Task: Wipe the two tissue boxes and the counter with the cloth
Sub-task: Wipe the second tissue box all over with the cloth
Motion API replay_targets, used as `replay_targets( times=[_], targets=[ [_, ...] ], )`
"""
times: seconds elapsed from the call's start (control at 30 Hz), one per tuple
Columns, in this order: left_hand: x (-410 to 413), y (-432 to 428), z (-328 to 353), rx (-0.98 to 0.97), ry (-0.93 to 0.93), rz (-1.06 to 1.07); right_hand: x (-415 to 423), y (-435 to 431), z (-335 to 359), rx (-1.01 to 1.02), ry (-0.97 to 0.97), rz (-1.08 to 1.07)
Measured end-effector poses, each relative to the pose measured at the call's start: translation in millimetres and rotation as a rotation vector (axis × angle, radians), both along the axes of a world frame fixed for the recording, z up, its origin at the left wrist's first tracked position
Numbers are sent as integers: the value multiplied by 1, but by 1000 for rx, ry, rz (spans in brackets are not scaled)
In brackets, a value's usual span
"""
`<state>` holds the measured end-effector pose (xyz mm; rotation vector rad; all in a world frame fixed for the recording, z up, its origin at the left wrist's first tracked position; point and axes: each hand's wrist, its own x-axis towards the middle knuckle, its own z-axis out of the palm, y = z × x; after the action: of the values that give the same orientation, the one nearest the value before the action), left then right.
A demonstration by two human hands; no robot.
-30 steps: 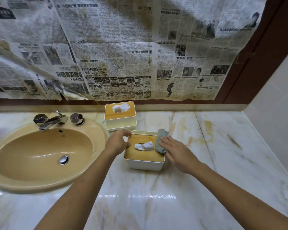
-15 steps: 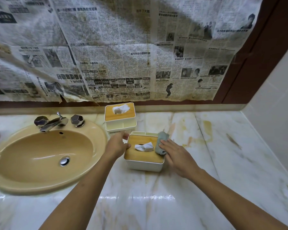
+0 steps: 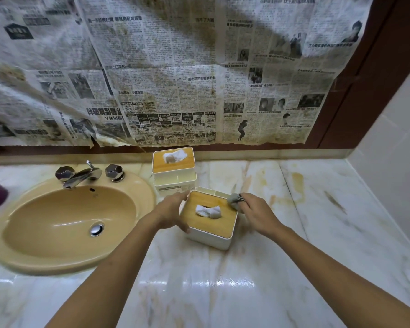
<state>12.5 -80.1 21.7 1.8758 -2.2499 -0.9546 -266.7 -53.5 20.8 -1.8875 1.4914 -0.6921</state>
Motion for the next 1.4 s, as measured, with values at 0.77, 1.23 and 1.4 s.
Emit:
replay_targets(
  times=[0.77, 1.23, 1.4],
  targets=[
    [-16, -14, -14, -221, 155, 207, 24, -21, -24, -255, 413, 234],
    [-19, -9, -15, -237, 234, 324, -7, 18, -29, -324, 270, 349],
    [-21, -10, -14, -214, 258, 348, 22, -24, -27, -240, 205, 194]
  ],
)
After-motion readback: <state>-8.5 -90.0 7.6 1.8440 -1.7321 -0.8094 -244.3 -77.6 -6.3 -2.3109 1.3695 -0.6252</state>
